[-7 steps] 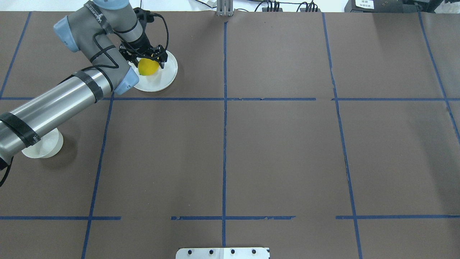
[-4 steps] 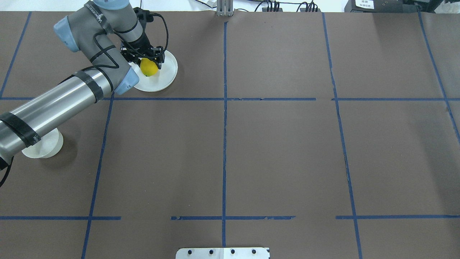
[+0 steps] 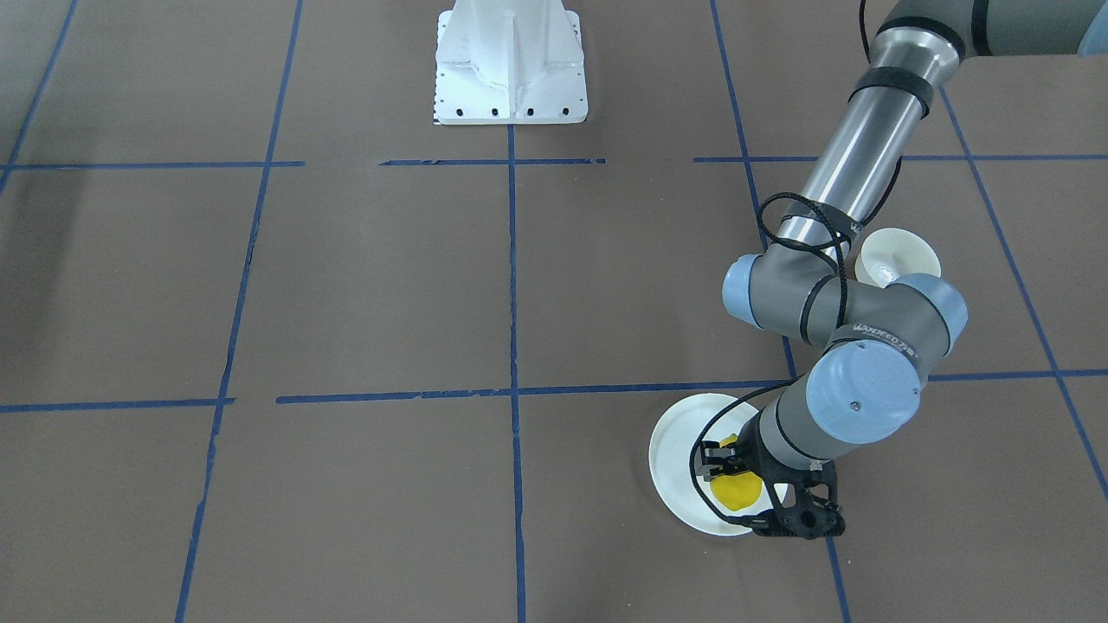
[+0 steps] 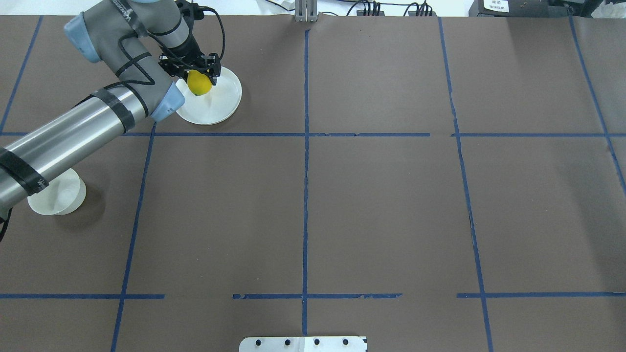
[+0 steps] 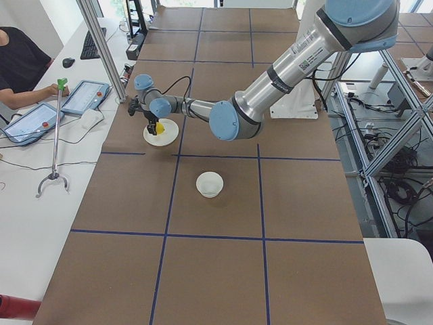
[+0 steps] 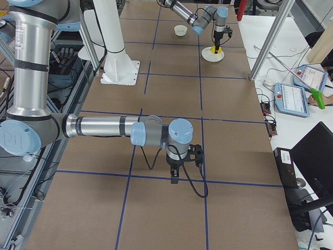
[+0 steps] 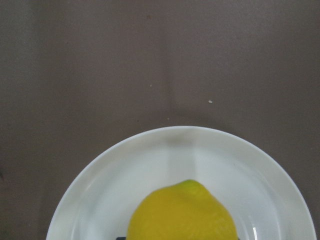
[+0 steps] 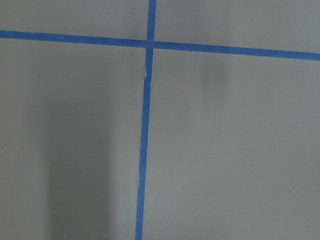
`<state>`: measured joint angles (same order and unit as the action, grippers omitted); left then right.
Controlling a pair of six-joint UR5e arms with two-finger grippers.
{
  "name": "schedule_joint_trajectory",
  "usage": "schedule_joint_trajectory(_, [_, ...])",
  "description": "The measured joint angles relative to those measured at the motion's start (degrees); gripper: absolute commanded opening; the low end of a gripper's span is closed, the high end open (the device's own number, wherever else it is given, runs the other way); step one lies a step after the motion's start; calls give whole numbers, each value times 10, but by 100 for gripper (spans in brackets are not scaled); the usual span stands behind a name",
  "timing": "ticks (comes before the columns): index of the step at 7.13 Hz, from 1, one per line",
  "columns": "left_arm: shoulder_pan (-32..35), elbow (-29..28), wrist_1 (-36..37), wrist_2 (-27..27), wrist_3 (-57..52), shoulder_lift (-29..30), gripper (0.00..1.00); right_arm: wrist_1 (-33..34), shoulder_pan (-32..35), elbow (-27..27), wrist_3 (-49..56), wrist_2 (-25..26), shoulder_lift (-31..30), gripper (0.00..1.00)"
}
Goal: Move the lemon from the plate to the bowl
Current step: 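Lift the lemon with the left gripper and carry it over the white bowl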
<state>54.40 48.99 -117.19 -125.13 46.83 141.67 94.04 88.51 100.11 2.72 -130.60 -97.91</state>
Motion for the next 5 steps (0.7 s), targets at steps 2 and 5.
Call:
schedule_joint_trajectory(2, [14, 98, 45, -2, -1, -51, 0, 0, 0, 0, 0, 0, 0, 100])
schedule_joint_trajectory(5, [25, 302, 142, -1, -6, -165, 0, 0, 0, 0, 0, 0, 0, 100])
